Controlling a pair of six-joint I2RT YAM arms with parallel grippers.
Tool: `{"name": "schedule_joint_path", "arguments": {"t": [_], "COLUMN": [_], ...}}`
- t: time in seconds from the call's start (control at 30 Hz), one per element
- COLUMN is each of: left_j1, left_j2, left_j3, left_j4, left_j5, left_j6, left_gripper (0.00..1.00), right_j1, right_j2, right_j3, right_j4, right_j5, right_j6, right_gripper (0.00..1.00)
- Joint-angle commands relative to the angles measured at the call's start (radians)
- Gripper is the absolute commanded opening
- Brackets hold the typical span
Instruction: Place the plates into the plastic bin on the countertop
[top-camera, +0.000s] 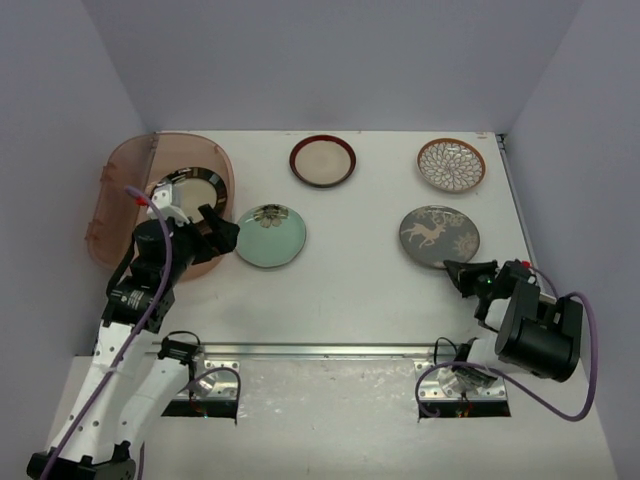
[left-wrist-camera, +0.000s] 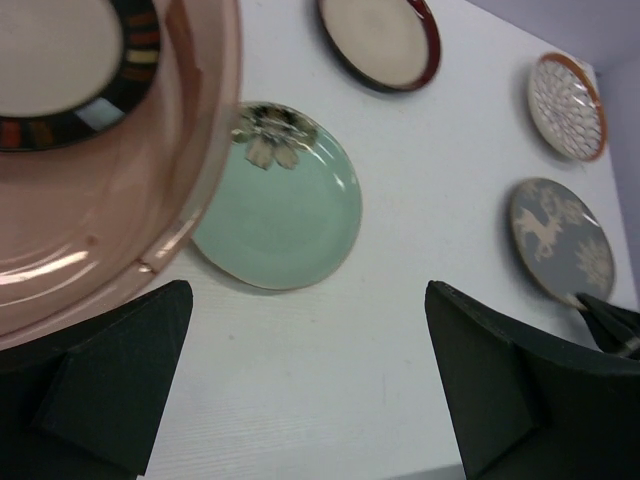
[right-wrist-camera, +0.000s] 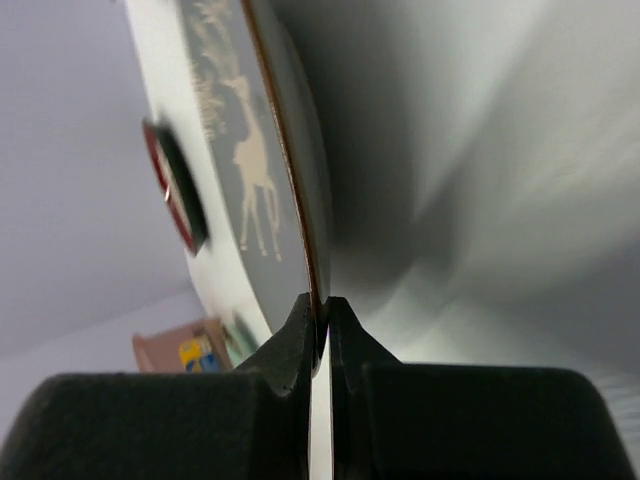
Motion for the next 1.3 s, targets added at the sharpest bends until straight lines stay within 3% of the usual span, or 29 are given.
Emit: {"name": "schedule_joint_path", "arguments": {"t": [0.0,0.07,0.13,0.2,0.37,0.5,0.67,0.73,0.77,0.83,0.93,1.0,1.07,1.1,1.2,1.27], "left_j1": [-0.015,-0.067,-0.149,-0.21,-0.251,-0.271,-0.271,-0.271,-0.271,-0.271,-0.271,-0.271,-0.271,-0.271,-0.269,-0.264], "left_j2": [0.086,0.153,0.221,0.302,0.487,0.544,0.552,0.554,0.554,0.554,0.557,0.557,0.558,0.558,0.524,0.497], "left_j3": [0.001,-0.021,-0.006,0.024,0.044,0.031,0.018,0.018,0.015,0.004,-0.01,-0.017,-0.022,-0.022,-0.029,-0.036], "left_j4": [0.165,0.284,0.35,0.391,0.505,0.542,0.622,0.613,0.607,0.607,0.606,0.621,0.658,0.673,0.743,0.764], "left_j5": [0.278,0.353,0.315,0.299,0.382,0.421,0.447,0.446,0.443,0.444,0.453,0.493,0.542,0.557,0.606,0.597], "left_j6": [-0.087,-0.151,-0.181,-0.197,-0.243,-0.251,-0.261,-0.255,-0.25,-0.246,-0.241,-0.237,-0.237,-0.237,-0.276,-0.312], "left_gripper": [1.0,1.0,1.0,1.0,1.0,1.0,0.96,0.9,0.76,0.6,0.57,0.35,0.06,0.0,0.0,0.0], "right_j1": [0.058,0.12,0.196,0.266,0.412,0.529,0.585,0.589,0.592,0.602,0.611,0.617,0.619,0.62,0.619,0.617], "right_j2": [-0.09,-0.129,-0.15,-0.153,-0.137,-0.129,-0.129,-0.123,-0.117,-0.111,-0.103,-0.103,-0.099,-0.097,-0.092,-0.091], "right_j3": [0.093,0.185,0.279,0.339,0.41,0.446,0.441,0.421,0.418,0.419,0.409,0.411,0.418,0.42,0.424,0.426], "right_j4": [0.017,-0.17,-0.35,-0.407,-0.38,-0.337,-0.245,-0.092,-0.069,-0.034,0.06,0.082,0.083,0.084,0.09,0.091], "right_j5": [-0.273,-0.339,-0.349,-0.373,-0.505,-0.61,-0.652,-0.679,-0.699,-0.711,-0.73,-0.733,-0.739,-0.74,-0.736,-0.73], "right_j6": [-0.096,-0.21,-0.339,-0.397,-0.39,-0.373,-0.293,-0.212,-0.192,-0.164,-0.107,-0.09,-0.093,-0.093,-0.103,-0.107], "right_gripper": [0.0,0.0,0.0,0.0,0.0,0.0,0.0,0.0,0.0,0.0,0.0,0.0,0.0,0.0,0.02,0.11]}}
